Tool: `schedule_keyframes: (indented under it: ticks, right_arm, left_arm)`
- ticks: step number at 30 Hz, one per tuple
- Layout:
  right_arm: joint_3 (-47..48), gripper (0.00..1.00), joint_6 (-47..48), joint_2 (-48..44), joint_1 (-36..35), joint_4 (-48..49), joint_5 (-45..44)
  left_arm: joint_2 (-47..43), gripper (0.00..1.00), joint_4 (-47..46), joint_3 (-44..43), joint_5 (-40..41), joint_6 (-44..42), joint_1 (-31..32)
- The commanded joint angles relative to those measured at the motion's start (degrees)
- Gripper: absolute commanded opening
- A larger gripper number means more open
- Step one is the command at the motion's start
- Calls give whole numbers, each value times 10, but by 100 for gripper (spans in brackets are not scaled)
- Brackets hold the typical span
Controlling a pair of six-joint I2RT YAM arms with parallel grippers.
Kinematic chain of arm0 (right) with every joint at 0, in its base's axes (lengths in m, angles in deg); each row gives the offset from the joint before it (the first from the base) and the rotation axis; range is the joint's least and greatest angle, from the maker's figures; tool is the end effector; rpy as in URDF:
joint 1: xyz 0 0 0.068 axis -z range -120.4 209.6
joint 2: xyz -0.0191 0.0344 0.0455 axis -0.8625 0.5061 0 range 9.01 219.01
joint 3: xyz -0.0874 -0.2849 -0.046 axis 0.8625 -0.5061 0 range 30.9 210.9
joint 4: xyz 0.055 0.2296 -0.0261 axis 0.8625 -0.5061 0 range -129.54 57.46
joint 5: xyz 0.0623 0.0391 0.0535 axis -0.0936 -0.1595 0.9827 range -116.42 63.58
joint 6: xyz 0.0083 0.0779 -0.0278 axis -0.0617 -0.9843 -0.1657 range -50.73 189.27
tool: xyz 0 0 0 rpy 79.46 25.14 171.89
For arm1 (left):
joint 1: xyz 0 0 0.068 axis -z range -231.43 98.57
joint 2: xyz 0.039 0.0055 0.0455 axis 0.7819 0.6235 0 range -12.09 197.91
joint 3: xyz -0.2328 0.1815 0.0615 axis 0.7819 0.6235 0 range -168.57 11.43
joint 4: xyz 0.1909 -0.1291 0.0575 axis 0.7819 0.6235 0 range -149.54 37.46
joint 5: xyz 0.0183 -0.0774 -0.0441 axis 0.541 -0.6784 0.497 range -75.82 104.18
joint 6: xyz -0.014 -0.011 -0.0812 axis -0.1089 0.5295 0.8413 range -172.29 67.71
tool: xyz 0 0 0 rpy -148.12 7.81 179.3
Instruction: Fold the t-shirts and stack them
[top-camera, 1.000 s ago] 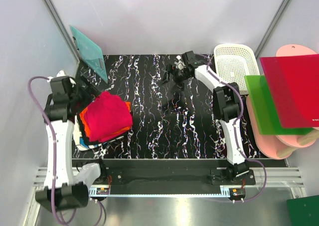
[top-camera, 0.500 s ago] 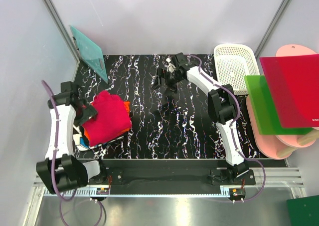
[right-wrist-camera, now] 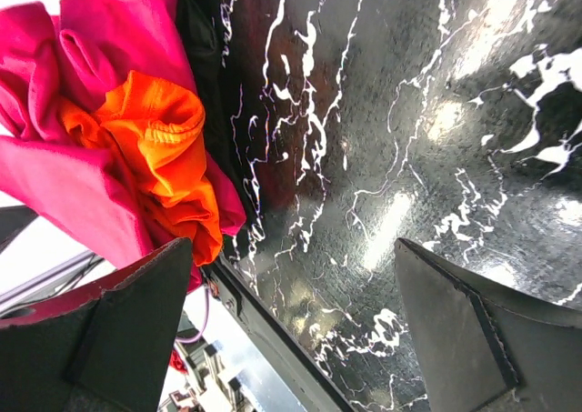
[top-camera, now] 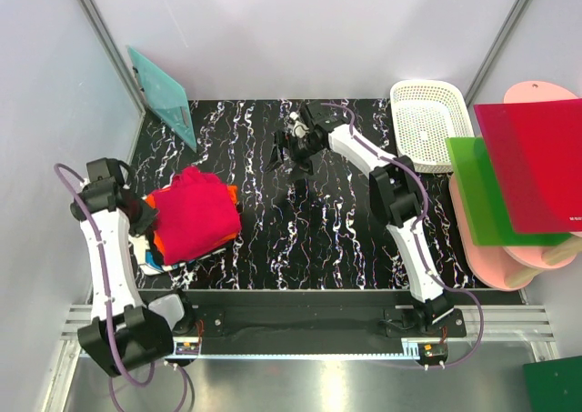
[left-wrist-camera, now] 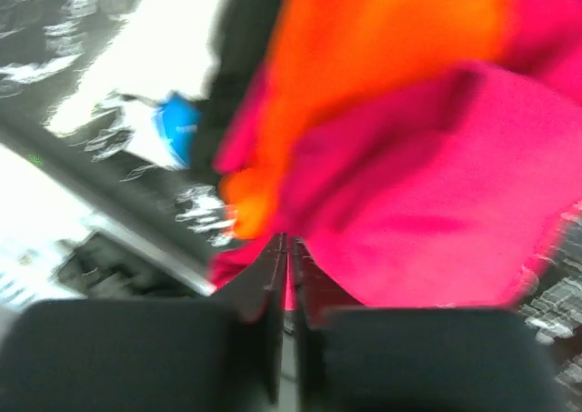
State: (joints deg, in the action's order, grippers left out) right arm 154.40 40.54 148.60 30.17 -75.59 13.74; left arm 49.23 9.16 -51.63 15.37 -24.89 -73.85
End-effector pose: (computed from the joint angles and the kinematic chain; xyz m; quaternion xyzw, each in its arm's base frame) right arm 0.4451 0.3046 0.1895 -0.0969 0.9048 0.4107 0.0577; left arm 0.1417 0.0600 0.3028 -0.4145 0.8878 0.0015 0.2000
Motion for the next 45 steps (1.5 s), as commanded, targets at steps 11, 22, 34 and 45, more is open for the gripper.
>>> schedule_keyframes:
  ticks: [11,22,34,45]
  right_arm:
    - [2,100,20,-10,-1,-16,2]
    - [-52,100,16,-54,44,-17,-93]
    - [-97,100,17,-79,89,-15,-103]
    - [-114,100,13,-87,115,-6,-96]
  left_arm:
    - [-58,0,-225,-73,-244,65,83]
    - [277,0,-204,-172,-284,18,354]
    - [489,0,-40,-273,-64,24,443]
    - [493,0,-29,-142,-1,48,422]
